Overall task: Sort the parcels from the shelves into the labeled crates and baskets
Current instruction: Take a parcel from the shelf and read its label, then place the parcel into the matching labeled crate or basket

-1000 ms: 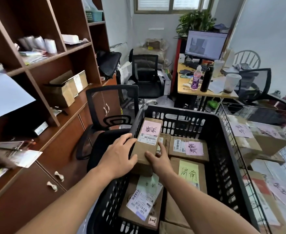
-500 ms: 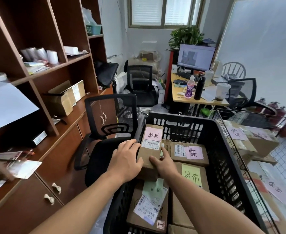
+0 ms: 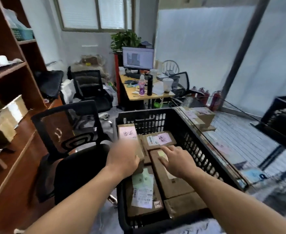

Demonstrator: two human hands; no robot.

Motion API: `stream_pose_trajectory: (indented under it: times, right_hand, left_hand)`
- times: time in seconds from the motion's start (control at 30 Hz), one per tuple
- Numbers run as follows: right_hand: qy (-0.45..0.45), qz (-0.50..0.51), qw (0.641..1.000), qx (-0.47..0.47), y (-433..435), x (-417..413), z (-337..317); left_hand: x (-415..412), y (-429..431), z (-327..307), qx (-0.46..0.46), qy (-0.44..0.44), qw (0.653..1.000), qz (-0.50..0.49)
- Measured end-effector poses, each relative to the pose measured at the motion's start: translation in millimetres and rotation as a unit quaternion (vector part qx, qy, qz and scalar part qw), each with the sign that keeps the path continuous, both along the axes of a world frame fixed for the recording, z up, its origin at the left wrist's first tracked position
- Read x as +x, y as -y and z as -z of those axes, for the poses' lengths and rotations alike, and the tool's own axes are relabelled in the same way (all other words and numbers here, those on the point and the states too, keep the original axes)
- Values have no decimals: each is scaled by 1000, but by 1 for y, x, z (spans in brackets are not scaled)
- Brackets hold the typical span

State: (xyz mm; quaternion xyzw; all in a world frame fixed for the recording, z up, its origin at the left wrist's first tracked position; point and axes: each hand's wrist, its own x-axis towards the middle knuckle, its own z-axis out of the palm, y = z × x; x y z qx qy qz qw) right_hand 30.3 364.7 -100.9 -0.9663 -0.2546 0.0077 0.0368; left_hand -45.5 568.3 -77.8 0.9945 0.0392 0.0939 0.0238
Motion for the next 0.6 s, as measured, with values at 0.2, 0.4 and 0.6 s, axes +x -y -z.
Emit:
stream_pose_trajectory:
  times: [0.2,0.4,0.6]
  right_hand:
    - [44,104,992,-60,71,-34,-29]
    - [50,231,970,-53,151,-88,-57]
    - [46,354,931,-82,241,-166,-71]
  left_hand:
    - [16,33,-11,-4,-16,992,125]
    - [25,105,-26,-28,-24,975,220]
    - [4,205,-41,-32,-7,945,324]
